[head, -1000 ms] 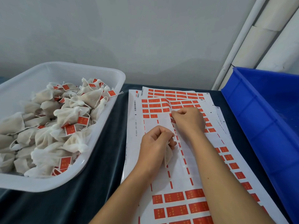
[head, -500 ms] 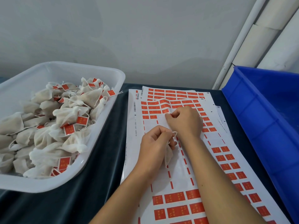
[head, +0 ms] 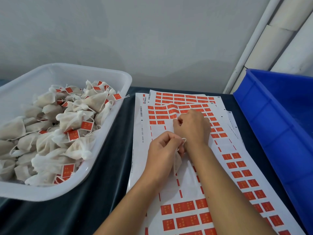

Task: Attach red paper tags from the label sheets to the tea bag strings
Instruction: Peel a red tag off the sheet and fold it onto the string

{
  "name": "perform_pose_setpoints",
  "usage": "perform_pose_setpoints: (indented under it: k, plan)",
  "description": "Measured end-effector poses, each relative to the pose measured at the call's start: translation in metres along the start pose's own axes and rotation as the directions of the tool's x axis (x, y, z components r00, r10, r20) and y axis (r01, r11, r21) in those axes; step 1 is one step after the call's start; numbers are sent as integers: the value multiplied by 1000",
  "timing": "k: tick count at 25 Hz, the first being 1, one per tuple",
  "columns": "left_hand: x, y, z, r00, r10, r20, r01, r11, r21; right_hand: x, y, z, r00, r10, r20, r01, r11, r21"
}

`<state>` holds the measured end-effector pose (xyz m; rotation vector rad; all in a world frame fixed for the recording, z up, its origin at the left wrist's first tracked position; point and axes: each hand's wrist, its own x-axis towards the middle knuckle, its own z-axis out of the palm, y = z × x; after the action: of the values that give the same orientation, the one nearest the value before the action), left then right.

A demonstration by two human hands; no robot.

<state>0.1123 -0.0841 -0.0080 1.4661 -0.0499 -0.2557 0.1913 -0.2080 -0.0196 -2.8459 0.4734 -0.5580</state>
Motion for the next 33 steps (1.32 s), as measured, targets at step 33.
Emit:
perform_pose_setpoints:
  k: [33]
  plan:
    - [-2, 1, 1, 1000, -28, -8, 29, 999, 25, 6, 20, 12, 993, 105, 58, -120, 873, 473]
